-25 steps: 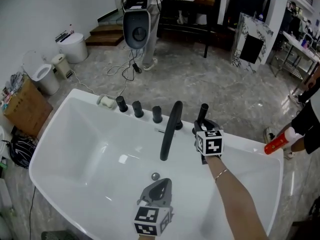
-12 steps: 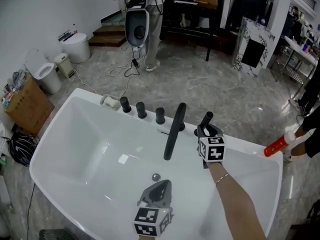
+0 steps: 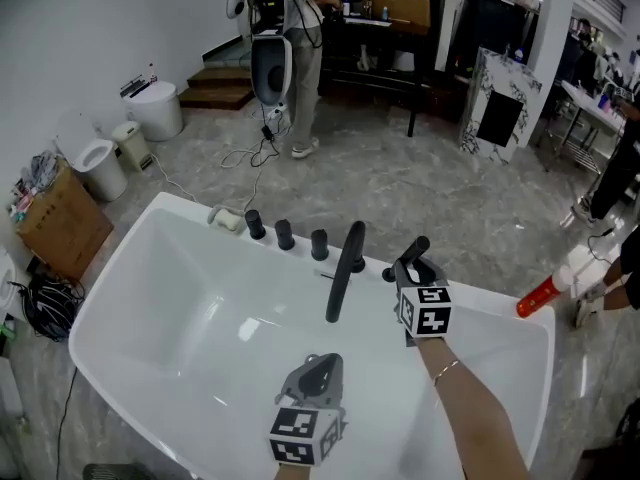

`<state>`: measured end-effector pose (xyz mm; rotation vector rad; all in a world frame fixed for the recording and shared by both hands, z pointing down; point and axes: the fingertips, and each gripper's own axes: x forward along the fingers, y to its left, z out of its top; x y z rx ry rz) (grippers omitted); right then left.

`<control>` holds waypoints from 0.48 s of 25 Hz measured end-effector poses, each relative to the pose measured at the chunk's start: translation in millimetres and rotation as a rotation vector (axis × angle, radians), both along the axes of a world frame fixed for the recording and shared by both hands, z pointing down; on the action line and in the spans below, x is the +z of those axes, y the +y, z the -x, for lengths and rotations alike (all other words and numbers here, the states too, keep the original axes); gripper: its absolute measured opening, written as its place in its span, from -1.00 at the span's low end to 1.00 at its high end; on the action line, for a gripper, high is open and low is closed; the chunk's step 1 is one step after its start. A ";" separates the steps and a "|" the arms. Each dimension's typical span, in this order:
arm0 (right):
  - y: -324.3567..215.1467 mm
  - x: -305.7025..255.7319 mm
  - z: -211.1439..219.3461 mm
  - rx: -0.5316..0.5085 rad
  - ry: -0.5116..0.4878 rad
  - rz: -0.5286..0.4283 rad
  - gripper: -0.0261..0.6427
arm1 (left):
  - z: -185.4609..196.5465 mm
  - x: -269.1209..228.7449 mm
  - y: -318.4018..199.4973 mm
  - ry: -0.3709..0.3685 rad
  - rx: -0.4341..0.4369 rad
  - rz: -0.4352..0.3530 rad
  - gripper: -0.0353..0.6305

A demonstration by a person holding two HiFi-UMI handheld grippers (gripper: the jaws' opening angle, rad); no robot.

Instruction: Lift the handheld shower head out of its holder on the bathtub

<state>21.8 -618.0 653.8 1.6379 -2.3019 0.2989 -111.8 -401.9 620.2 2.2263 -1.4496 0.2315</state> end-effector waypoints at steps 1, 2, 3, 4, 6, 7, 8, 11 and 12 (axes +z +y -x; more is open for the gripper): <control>3.8 -6.8 -0.9 0.000 -0.005 -0.007 -0.56 | -0.5 -5.0 1.6 -0.002 0.003 -0.004 -0.83; 7.9 -14.3 -1.9 0.000 -0.011 -0.014 -0.56 | -1.1 -10.3 3.6 -0.003 0.006 -0.008 -0.83; 12.4 -22.4 -2.8 -0.001 -0.018 -0.020 -0.56 | -1.8 -15.9 5.9 -0.004 0.008 -0.012 -0.83; 17.2 -30.7 -3.8 -0.002 -0.024 -0.027 -0.56 | -2.7 -21.7 8.4 -0.004 0.010 -0.016 -0.83; 27.2 -47.8 -5.5 -0.003 -0.029 -0.040 -0.56 | -4.9 -33.7 13.5 -0.004 0.015 -0.025 -0.83; 32.3 -56.3 -6.2 -0.005 -0.029 -0.046 -0.56 | -6.2 -39.9 16.1 -0.004 0.018 -0.030 -0.83; 37.5 -64.8 -7.0 -0.006 -0.029 -0.053 -0.56 | -7.6 -46.1 18.7 -0.004 0.021 -0.035 -0.83; 53.5 -89.2 -9.2 -0.005 -0.035 -0.073 -0.56 | -11.0 -63.6 27.4 -0.006 0.030 -0.048 -0.83; 59.1 -97.5 -9.9 -0.004 -0.041 -0.080 -0.56 | -11.8 -69.3 30.2 -0.007 0.033 -0.053 -0.83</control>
